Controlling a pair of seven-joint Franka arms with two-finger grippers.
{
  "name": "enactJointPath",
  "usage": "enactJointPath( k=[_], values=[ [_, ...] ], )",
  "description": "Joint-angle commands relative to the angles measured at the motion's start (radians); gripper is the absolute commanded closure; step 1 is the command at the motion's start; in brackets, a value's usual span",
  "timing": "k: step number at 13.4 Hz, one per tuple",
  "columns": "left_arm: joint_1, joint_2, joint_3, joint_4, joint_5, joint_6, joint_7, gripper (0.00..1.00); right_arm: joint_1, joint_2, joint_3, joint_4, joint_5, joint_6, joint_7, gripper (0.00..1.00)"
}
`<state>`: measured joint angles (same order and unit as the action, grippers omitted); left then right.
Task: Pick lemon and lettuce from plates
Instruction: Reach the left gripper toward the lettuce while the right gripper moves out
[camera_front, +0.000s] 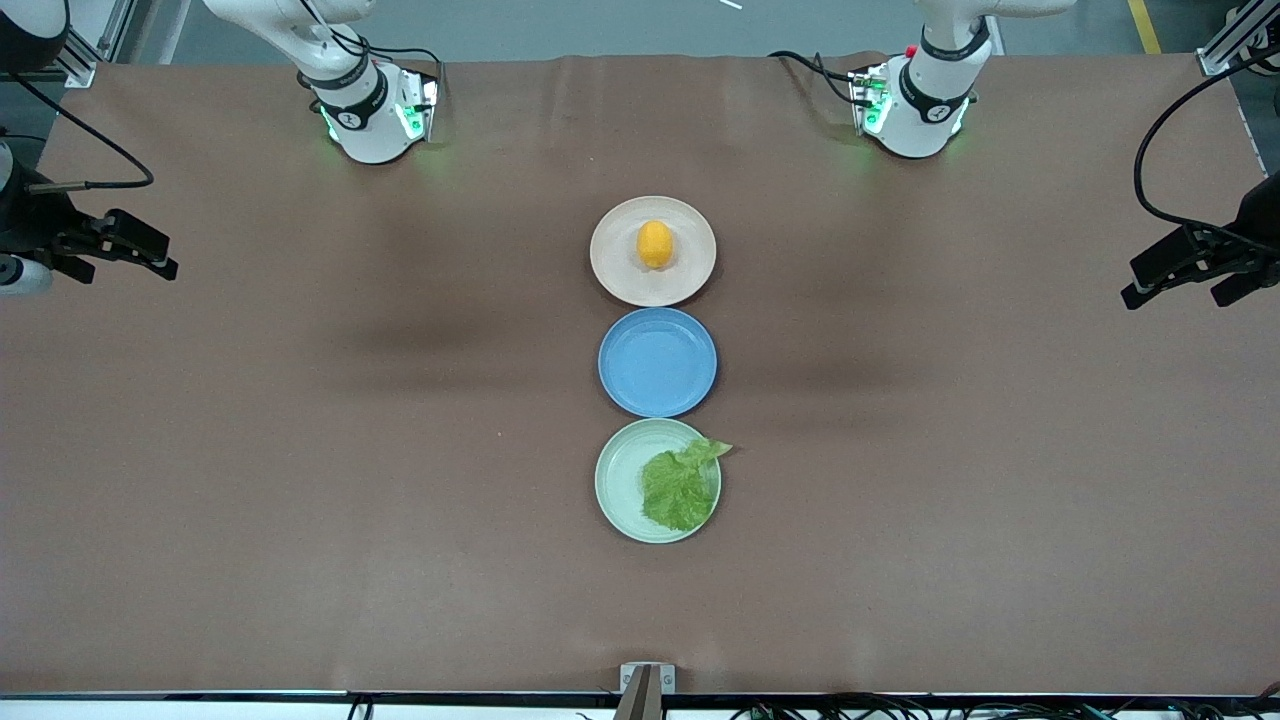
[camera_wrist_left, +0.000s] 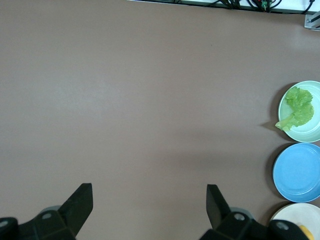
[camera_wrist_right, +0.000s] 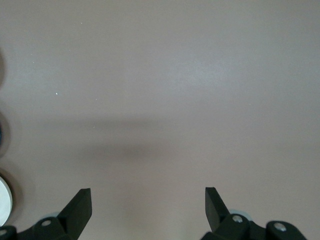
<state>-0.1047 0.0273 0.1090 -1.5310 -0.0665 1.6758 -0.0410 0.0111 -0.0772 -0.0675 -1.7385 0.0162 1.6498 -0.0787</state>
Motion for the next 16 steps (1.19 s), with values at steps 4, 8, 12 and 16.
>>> enactJointPath(
  k=[4,8,12,16],
  values=[
    [-0.004,-0.007,0.006,0.008,0.002,-0.022,-0.005,0.00,0.001,-0.026,0.000,-0.024,0.008,0.001,-0.013,0.00],
    [-0.015,0.009,-0.027,0.006,-0.009,-0.030,-0.034,0.00,-0.003,-0.024,0.000,-0.018,0.008,-0.007,-0.013,0.00],
    [-0.024,0.149,-0.176,0.008,-0.013,-0.005,-0.086,0.00,-0.005,0.010,-0.001,0.023,-0.008,-0.024,-0.015,0.00],
    [-0.146,0.319,-0.232,0.011,-0.007,0.157,-0.212,0.00,-0.043,0.127,-0.001,0.059,0.011,-0.004,-0.013,0.00]
  ],
)
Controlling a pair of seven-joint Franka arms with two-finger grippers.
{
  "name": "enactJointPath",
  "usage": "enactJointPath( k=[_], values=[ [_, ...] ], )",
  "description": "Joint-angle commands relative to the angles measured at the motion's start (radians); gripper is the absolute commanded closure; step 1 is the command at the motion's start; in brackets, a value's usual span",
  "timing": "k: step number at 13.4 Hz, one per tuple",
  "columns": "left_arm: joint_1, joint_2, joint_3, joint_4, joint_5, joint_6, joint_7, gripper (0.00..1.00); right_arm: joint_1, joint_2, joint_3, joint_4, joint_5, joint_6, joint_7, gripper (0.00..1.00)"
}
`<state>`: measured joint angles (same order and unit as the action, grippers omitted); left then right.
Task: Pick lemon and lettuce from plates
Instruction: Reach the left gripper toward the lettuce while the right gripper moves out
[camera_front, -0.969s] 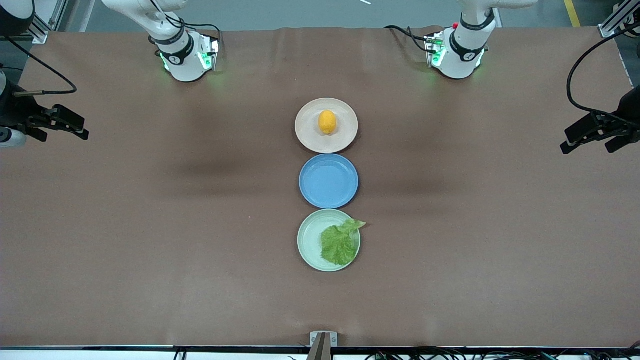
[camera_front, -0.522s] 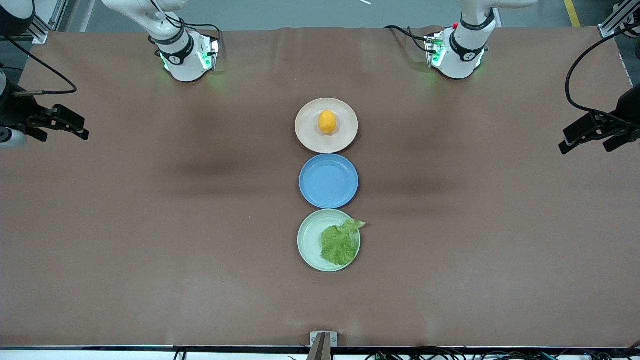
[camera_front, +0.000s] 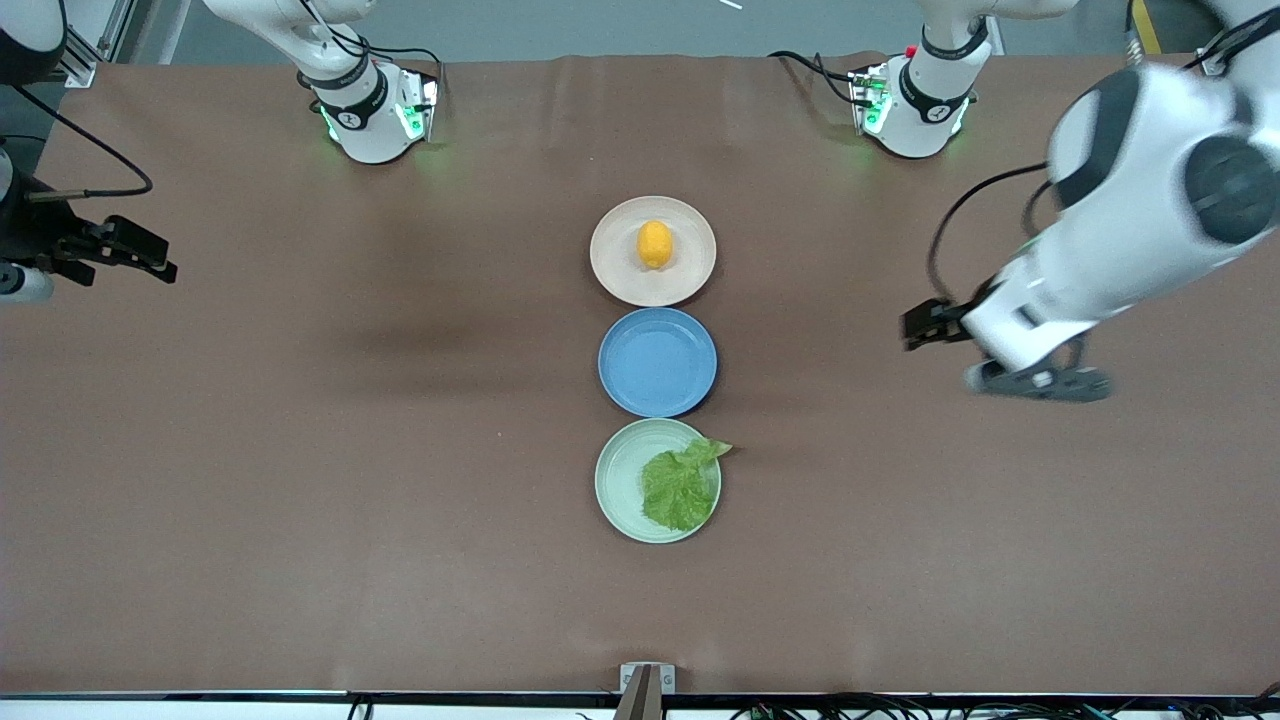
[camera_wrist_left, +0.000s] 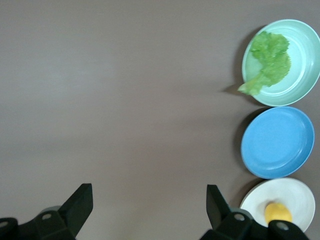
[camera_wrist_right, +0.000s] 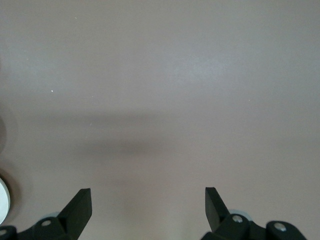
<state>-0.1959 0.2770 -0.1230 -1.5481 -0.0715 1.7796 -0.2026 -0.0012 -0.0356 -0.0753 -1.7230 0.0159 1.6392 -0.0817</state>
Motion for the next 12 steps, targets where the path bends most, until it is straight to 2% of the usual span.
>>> enactJointPath(
  k=[1,2,4,5,7,8,9,11,12],
  values=[
    [-0.098,0.114,0.002,0.039,0.001,0.108,-0.104,0.00,-0.027,0.153,0.006,0.066,0.009,0.013,-0.015,0.00],
    [-0.128,0.154,0.002,0.045,0.001,0.156,-0.159,0.00,-0.022,0.208,0.008,0.091,0.000,0.005,-0.019,0.00],
    [-0.178,0.230,0.002,0.046,0.002,0.271,-0.265,0.00,0.016,0.206,0.014,0.051,0.009,0.001,0.009,0.00],
    [-0.198,0.272,0.002,0.046,0.001,0.320,-0.312,0.00,0.068,0.192,0.015,0.013,0.022,0.005,0.096,0.00],
    [-0.233,0.358,0.002,0.046,-0.002,0.479,-0.412,0.00,0.145,0.163,0.015,-0.041,0.154,0.016,0.239,0.00],
    [-0.238,0.395,0.002,0.049,-0.004,0.556,-0.450,0.00,0.200,0.154,0.015,-0.055,0.164,0.014,0.259,0.00],
    [-0.252,0.430,0.000,0.068,-0.004,0.628,-0.477,0.00,0.248,0.117,0.015,-0.116,0.173,0.046,0.320,0.00],
    [-0.263,0.485,0.002,0.103,-0.002,0.696,-0.486,0.00,0.389,0.027,0.015,-0.280,0.179,0.202,0.489,0.00],
    [-0.272,0.505,0.008,0.117,-0.001,0.731,-0.486,0.00,0.468,0.022,0.015,-0.315,0.179,0.243,0.576,0.00]
  ],
)
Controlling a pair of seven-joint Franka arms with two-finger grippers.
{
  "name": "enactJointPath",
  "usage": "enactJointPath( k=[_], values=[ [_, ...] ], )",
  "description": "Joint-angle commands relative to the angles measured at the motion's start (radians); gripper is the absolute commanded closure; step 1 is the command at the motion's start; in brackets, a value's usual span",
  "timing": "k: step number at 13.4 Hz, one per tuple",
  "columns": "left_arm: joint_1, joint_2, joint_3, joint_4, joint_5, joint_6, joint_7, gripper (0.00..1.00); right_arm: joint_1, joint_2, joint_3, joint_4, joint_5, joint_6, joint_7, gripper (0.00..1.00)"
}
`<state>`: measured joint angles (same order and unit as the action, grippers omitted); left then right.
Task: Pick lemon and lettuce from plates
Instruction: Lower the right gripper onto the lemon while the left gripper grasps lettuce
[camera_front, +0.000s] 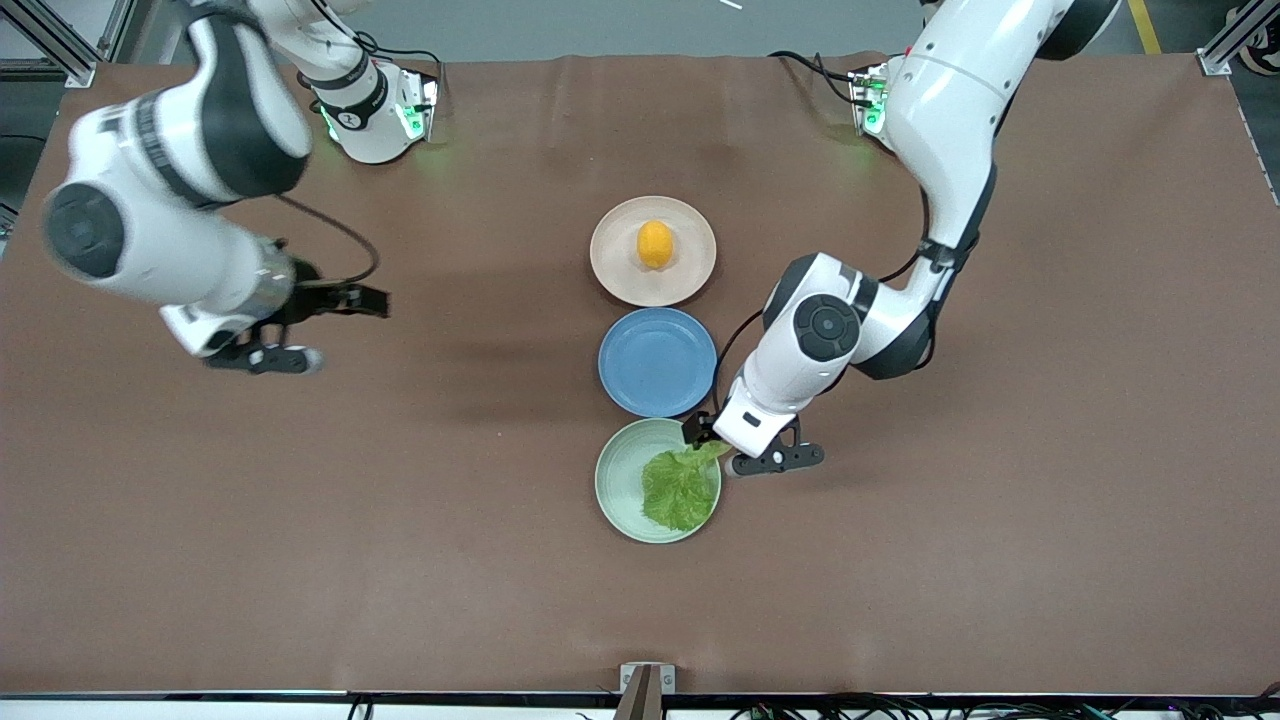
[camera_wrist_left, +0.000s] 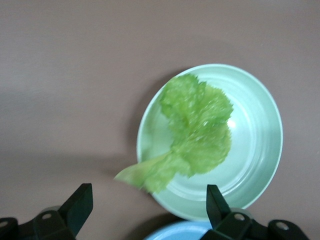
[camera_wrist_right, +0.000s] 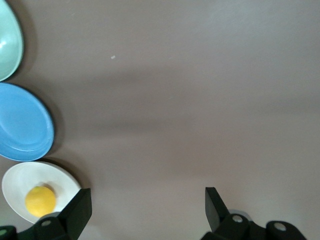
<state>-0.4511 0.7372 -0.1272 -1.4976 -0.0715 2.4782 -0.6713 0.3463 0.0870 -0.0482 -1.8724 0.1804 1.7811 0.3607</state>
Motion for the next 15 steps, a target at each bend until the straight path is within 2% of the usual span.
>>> enactJointPath(
  k=[1,3,6,7,10,12,15],
  values=[
    [-0.024,0.066,0.015,0.074,0.001,0.074,-0.017,0.00,0.211,-0.099,-0.012,-0.186,0.014,0.153,0.237,0.00],
    [-0.029,0.093,0.017,0.074,0.001,0.135,-0.017,0.00,0.383,-0.089,-0.012,-0.232,0.013,0.307,0.438,0.00],
    [-0.034,0.116,0.017,0.074,0.001,0.185,-0.017,0.00,0.593,0.029,-0.013,-0.243,-0.004,0.481,0.648,0.00],
    [-0.034,0.129,0.017,0.077,0.001,0.215,-0.017,0.00,0.646,0.065,-0.015,-0.243,-0.010,0.527,0.688,0.00],
    [-0.034,0.142,0.017,0.079,-0.001,0.238,-0.017,0.02,0.752,0.166,-0.015,-0.238,-0.114,0.654,0.857,0.00],
    [-0.034,0.151,0.017,0.080,-0.001,0.240,-0.017,0.11,0.796,0.241,-0.015,-0.222,-0.151,0.711,0.918,0.00],
    [-0.034,0.151,0.015,0.080,-0.002,0.240,-0.017,0.29,0.818,0.321,-0.016,-0.170,-0.153,0.742,0.952,0.00]
  ],
)
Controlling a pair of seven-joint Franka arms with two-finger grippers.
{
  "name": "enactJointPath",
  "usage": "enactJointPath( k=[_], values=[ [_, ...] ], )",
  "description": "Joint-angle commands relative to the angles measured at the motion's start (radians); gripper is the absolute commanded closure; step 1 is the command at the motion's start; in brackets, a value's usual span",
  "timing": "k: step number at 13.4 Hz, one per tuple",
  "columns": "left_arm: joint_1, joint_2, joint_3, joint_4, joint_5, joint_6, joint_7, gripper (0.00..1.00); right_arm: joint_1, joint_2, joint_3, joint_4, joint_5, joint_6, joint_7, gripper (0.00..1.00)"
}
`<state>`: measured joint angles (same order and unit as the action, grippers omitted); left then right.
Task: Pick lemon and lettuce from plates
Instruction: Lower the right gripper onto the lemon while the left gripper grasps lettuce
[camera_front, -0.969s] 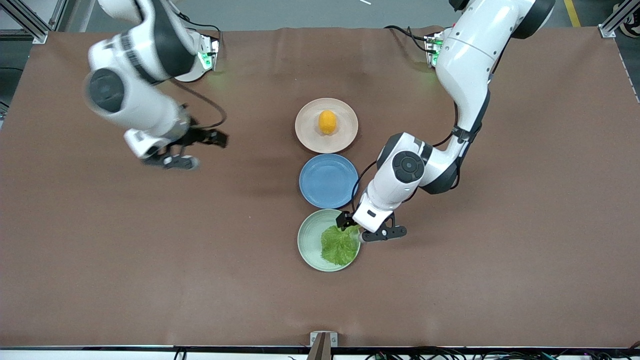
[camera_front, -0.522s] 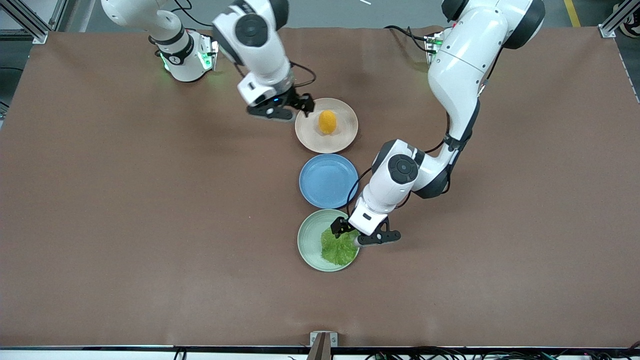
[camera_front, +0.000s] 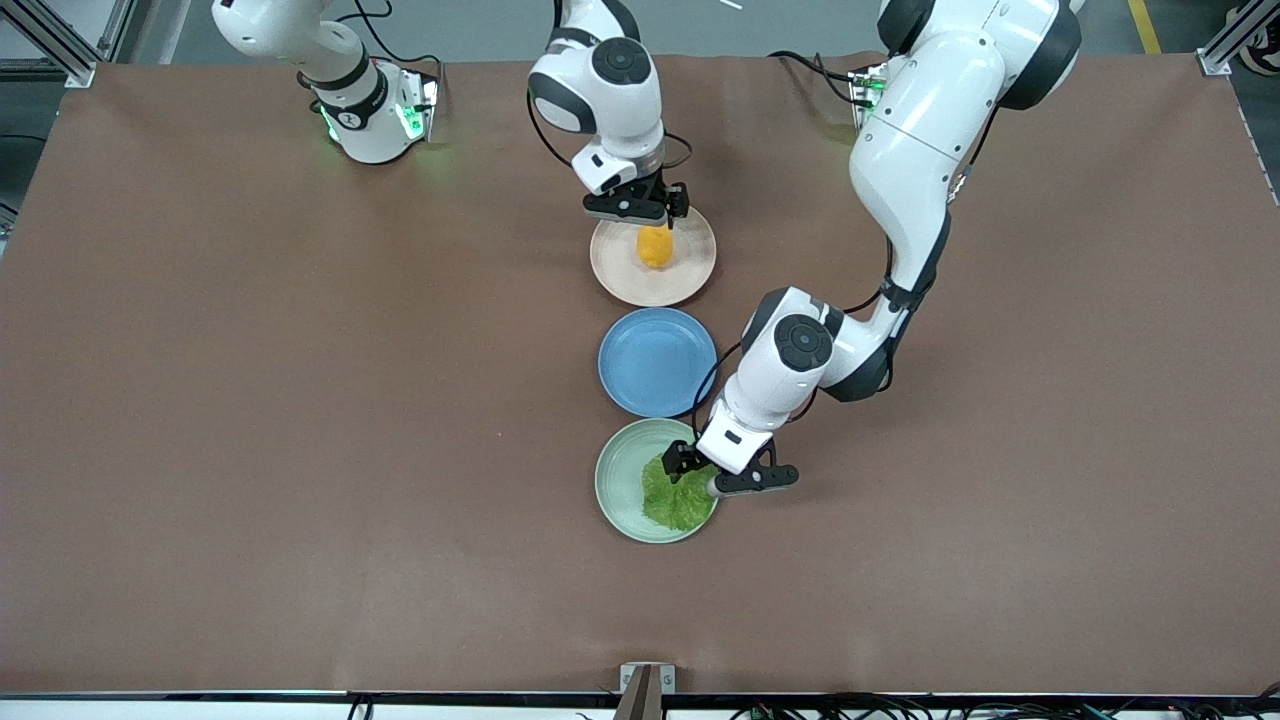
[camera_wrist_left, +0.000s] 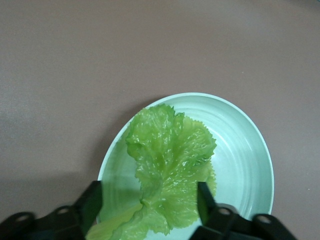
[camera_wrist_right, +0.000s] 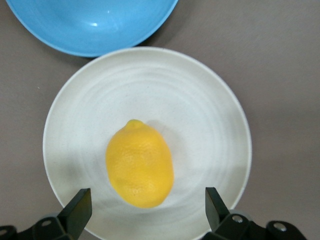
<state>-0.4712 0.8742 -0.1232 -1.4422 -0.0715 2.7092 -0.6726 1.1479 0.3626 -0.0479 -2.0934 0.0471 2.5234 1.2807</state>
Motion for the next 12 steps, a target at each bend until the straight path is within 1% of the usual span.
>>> enactJointPath(
  k=[1,3,4,5,7,9,10,11,12],
  values=[
    [-0.015,0.014,0.011,0.025,-0.004,0.010,-0.016,0.33,0.016,0.059,-0.017,0.068,-0.020,0.002,0.032,0.00],
    [-0.021,0.015,0.011,0.023,-0.004,0.010,-0.016,0.41,0.018,0.078,-0.018,0.078,-0.021,0.005,0.035,0.00],
    [-0.023,0.016,0.011,0.023,-0.004,0.010,-0.016,0.43,0.016,0.081,-0.018,0.076,-0.027,0.017,0.035,0.00],
    [-0.023,0.020,0.011,0.023,-0.004,0.010,-0.016,0.44,0.016,0.088,-0.018,0.076,-0.042,0.020,0.035,0.00],
    [-0.023,0.020,0.011,0.023,-0.002,0.009,-0.016,0.49,0.018,0.110,-0.020,0.076,-0.085,0.023,0.037,0.00],
    [-0.021,0.019,0.011,0.022,-0.002,0.010,-0.016,0.60,0.018,0.121,-0.020,0.076,-0.098,0.029,0.037,0.01],
    [-0.021,0.019,0.011,0.022,-0.002,0.010,-0.015,0.65,0.021,0.125,-0.021,0.076,-0.098,0.029,0.037,0.03],
    [-0.020,0.019,0.011,0.022,-0.002,0.009,-0.015,0.71,0.027,0.130,-0.023,0.076,-0.099,0.031,0.037,0.06],
    [-0.020,0.017,0.010,0.022,-0.002,0.009,-0.013,0.77,0.027,0.131,-0.023,0.076,-0.099,0.031,0.037,0.12]
  ],
)
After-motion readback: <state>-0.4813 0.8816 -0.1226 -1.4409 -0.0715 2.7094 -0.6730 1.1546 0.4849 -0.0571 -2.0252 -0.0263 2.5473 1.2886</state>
